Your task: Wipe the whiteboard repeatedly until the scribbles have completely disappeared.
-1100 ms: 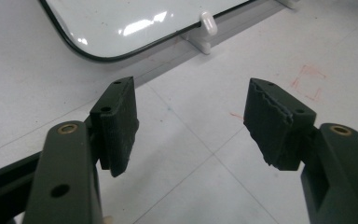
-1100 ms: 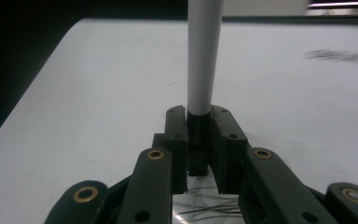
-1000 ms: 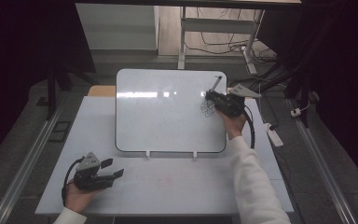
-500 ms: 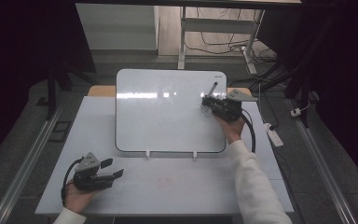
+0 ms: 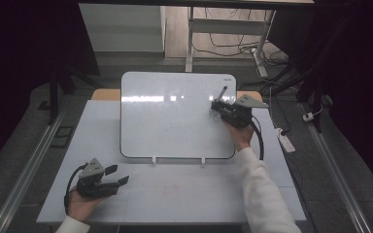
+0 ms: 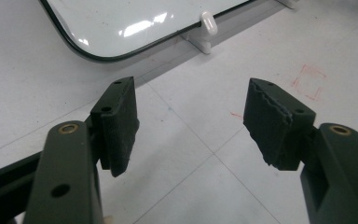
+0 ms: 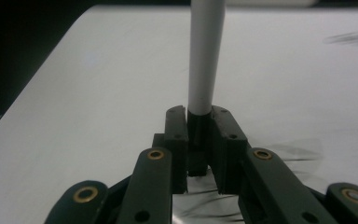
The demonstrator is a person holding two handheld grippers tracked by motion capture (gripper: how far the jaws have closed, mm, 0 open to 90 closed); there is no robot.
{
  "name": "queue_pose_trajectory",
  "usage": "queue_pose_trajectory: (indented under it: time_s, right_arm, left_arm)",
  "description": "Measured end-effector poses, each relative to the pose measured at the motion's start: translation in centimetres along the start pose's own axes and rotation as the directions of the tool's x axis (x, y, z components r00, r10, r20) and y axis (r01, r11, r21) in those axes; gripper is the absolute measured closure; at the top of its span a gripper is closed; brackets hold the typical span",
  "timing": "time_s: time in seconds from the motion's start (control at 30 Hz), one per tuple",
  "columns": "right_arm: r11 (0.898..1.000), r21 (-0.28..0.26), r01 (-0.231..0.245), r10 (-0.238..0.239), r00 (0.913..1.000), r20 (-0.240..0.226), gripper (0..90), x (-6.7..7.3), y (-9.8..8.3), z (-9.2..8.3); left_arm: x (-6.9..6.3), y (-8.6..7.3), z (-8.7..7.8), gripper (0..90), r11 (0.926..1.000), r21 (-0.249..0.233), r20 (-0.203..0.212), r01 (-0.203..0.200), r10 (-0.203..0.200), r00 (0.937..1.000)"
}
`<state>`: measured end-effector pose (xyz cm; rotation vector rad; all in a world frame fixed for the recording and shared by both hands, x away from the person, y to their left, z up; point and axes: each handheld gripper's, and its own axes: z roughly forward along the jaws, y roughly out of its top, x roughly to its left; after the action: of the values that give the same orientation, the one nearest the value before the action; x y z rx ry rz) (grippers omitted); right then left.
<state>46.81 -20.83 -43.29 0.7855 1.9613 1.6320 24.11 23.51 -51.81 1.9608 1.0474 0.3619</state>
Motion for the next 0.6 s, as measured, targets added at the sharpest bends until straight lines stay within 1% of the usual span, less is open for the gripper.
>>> queue_pose_trajectory:
  time_s: [0.03, 0.07, 0.1, 0.13, 0.17, 0.2, 0.23, 0.27, 0.3, 0.33, 0.37, 0.4, 0.43, 0.47, 0.5, 0.53, 0.57, 0.6]
  right_arm:
    - [0.999, -0.028, -0.040, 0.040, 0.9989, 0.024, 77.6, -0.8, 0.2, -0.3]
    - [0.997, -0.042, -0.064, 0.065, 0.9974, 0.030, 77.6, -1.3, 0.3, -0.5]
    - [0.997, -0.044, -0.067, 0.069, 0.9972, 0.030, 77.6, -1.2, 0.2, -0.5]
    - [0.999, -0.020, -0.045, 0.045, 0.9989, 0.010, 77.6, -0.6, 0.1, -0.3]
    - [1.000, 0.011, -0.010, 0.010, 0.9996, -0.026, 77.6, 0.1, -0.1, -0.1]
    - [0.999, 0.043, 0.023, -0.021, 0.9978, -0.063, 77.6, 0.8, -0.4, 0.2]
    - [0.997, 0.064, 0.051, -0.045, 0.9954, -0.084, 77.6, 1.3, -0.6, 0.3]
    - [0.996, 0.065, 0.061, -0.056, 0.9945, -0.089, 77.6, 1.4, -0.6, 0.3]
    - [0.996, 0.062, 0.059, -0.054, 0.9955, -0.078, 77.6, 1.0, -0.4, 0.1]
    - [0.999, 0.037, 0.033, -0.032, 0.9991, -0.027, 77.6, 0.3, -0.2, -0.2]
    - [1.000, 0.000, -0.020, 0.020, 0.9998, 0.006, 77.6, -0.5, 0.1, -0.4]
    - [0.998, -0.025, -0.060, 0.061, 0.9981, 0.012, 77.6, -1.1, 0.2, -0.6]
    - [0.997, -0.031, -0.066, 0.067, 0.9977, 0.013, 77.6, -1.2, 0.2, -0.6]
    - [0.999, -0.016, -0.044, 0.044, 0.9990, 0.009, 77.6, -0.8, 0.0, -0.5]
    - [1.000, 0.011, -0.012, 0.013, 0.9996, -0.023, 77.6, -0.1, -0.2, -0.2]
    - [0.999, 0.037, 0.020, -0.018, 0.9985, -0.052, 77.6, 0.6, -0.5, -0.1]
    - [0.998, 0.053, 0.042, -0.037, 0.9961, -0.080, 77.6, 1.1, -0.8, 0.0]
    - [0.996, 0.062, 0.063, -0.057, 0.9943, -0.090, 77.6, 1.4, -1.0, -0.1]
  left_arm:
    - [0.0, 0.0, -0.1, 35.5, 1.0000, -0.004, 0.000, 0.000, 0.000, 1.0000]
    - [0.0, 0.0, -0.1, 35.6, 1.0000, -0.005, -0.001, 0.000, 0.000, 1.0000]
    - [0.0, 0.0, -0.1, 35.6, 1.0000, -0.006, -0.002, 0.001, -0.001, 1.0000]
    - [0.1, 0.0, -0.1, 35.6, 1.0000, -0.006, -0.002, 0.001, -0.001, 1.0000]
    - [0.1, 0.0, -0.1, 35.6, 1.0000, -0.005, -0.002, 0.005, -0.005, 1.0000]
    - [0.2, 0.0, 0.0, 35.6, 1.0000, -0.004, -0.002, 0.008, -0.008, 1.0000]
    - [0.2, 0.0, 0.0, 35.6, 1.0000, -0.004, -0.003, 0.008, -0.008, 1.0000]
    - [0.2, 0.0, 0.0, 35.6, 1.0000, -0.004, -0.002, 0.009, -0.009, 1.0000]
    - [0.1, 0.0, 0.0, 35.6, 1.0000, -0.003, -0.001, 0.007, -0.007, 1.0000]
    - [0.1, 0.0, 0.0, 35.6, 1.0000, -0.003, -0.001, 0.003, -0.003, 1.0000]
    - [0.0, 0.0, 0.0, 35.6, 1.0000, -0.004, -0.001, 0.001, -0.001, 1.0000]
    - [-0.1, 0.1, -0.1, 35.6, 1.0000, -0.006, -0.001, -0.001, 0.001, 1.0000]
    - [-0.1, 0.1, -0.1, 35.6, 1.0000, -0.008, -0.003, -0.003, 0.002, 1.0000]
    - [-0.1, 0.1, -0.1, 35.6, 1.0000, -0.009, -0.002, -0.002, 0.002, 1.0000]
    - [0.0, 0.0, -0.1, 35.6, 1.0000, -0.009, -0.003, 0.000, 0.000, 1.0000]
    - [0.1, 0.0, -0.1, 35.6, 1.0000, -0.008, -0.004, 0.003, -0.003, 1.0000]
    - [0.1, 0.0, -0.1, 35.7, 1.0000, -0.008, -0.005, 0.006, -0.006, 1.0000]
    - [0.2, 0.0, -0.1, 35.7, 0.9999, -0.009, -0.005, 0.008, -0.008, 1.0000]
